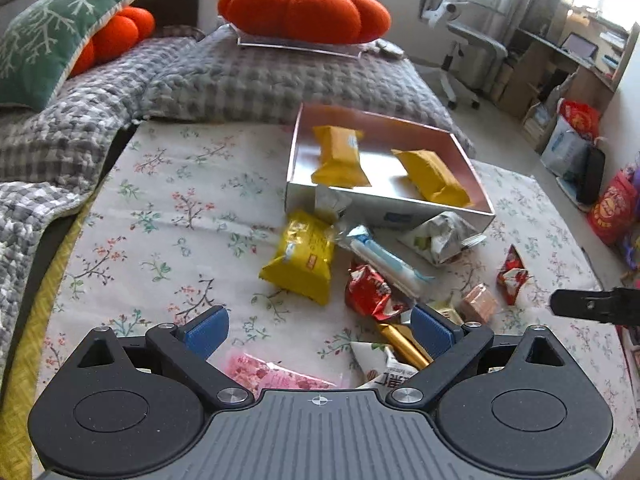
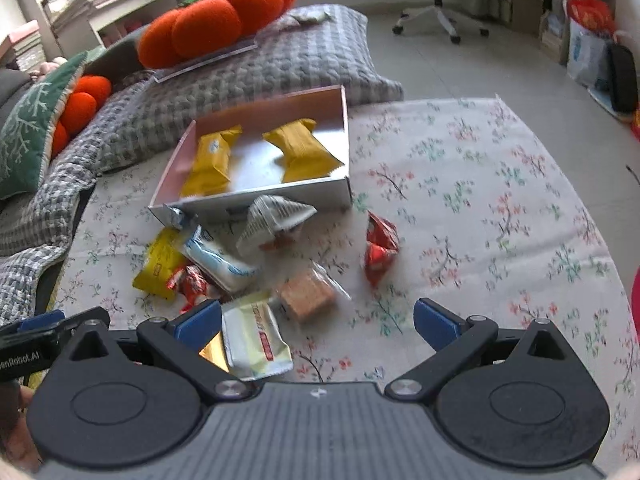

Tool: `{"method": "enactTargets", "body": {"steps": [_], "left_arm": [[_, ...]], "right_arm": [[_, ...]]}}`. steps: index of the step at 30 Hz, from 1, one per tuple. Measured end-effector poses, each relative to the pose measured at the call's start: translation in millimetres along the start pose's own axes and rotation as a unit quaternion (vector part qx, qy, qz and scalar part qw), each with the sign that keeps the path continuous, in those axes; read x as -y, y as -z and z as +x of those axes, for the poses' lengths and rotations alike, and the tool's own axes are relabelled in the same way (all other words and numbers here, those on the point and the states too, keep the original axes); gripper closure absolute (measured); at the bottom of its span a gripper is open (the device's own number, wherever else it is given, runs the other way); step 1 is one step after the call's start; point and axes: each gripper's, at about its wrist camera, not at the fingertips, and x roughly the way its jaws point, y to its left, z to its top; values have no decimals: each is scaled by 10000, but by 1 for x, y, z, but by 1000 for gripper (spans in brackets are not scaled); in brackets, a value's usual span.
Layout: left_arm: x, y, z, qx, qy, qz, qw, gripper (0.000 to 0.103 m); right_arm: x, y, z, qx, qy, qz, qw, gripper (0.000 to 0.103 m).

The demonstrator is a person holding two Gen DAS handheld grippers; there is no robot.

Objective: Organize snacks
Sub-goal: 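Grasp the white paper pastry with the right gripper while the left grasps a yellow packet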

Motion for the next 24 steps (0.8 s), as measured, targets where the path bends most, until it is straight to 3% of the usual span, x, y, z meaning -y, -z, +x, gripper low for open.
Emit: {"method": "enactTargets", "body": {"steps": [5,9,11,14,21,24], "left_arm": [[-12,-5,2,-21,-26,-346,9994,5],[-8,-11,1,72,16,-301,9995,5],[-7,-15,6,59,-94,-227,9997,5],[-9,-23,19,-50,-213,-262,9994,6],[0,-47,45,-3,-318,-43,9995,8],[3,-55,66,-128,-392,43,9991,15]], "right_arm": [[8,-2,-8,74,-128,269,9995,3],[8,-4,-7,52,-262,393,9989,6],[5,-6,-2,15,-121,303,9995,13],[8,-13,2,29,13,372,9993,14],[20,-36,15,86,-227,597,9979,14],[20,-46,29,14,-414,671,9969,16]]}}
